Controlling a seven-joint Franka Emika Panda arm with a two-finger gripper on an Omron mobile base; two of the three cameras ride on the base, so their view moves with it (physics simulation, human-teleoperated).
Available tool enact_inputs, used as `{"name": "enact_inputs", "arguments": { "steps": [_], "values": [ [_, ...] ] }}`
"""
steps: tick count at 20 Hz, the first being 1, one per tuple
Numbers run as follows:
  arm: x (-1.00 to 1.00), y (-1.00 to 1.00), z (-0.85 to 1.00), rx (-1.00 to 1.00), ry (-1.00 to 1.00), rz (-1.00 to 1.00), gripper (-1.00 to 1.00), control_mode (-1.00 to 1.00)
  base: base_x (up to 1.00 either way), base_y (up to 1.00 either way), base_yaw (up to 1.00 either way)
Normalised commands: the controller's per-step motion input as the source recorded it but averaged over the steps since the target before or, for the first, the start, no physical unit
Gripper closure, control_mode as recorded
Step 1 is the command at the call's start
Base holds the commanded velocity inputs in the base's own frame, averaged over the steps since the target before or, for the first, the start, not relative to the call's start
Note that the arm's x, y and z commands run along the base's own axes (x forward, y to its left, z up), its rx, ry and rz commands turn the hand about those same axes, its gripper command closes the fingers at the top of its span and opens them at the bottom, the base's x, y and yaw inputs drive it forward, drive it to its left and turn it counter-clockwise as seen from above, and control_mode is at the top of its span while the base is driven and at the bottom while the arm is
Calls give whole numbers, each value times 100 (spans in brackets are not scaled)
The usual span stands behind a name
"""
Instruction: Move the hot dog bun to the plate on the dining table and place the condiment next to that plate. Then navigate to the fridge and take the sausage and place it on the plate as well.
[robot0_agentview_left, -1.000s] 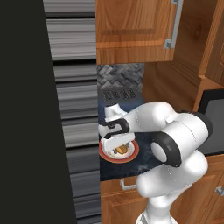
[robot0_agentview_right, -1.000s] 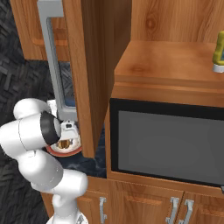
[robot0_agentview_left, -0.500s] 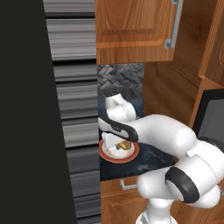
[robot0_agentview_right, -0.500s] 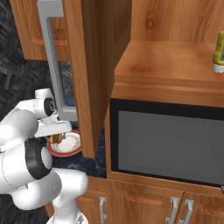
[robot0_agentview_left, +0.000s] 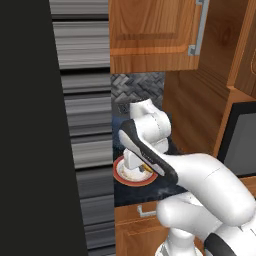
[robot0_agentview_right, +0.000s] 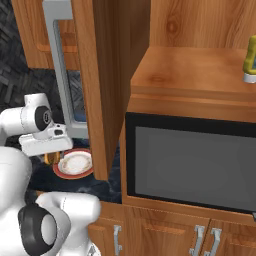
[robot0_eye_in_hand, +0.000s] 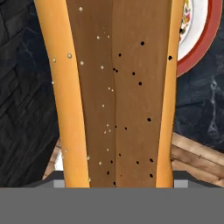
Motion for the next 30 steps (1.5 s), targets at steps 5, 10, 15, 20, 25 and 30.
{"name": "enact_inputs", "arguments": {
  "steps": [5, 10, 15, 20, 25, 30],
  "values": [
    [-42, 0, 25, 0, -1, 0, 100, 100, -12, 0, 0],
    [0, 0, 0, 0, 0, 0, 100, 100, -88, -4, 0],
    [0, 0, 0, 0, 0, 0, 100, 100, -94, -13, -7],
    [0, 0, 0, 0, 0, 0, 100, 100, -51, -19, -47],
    [0, 0, 0, 0, 0, 0, 100, 100, -16, -38, -58],
    [0, 0, 0, 0, 0, 0, 100, 100, -2, -23, -60]
  ]
}}
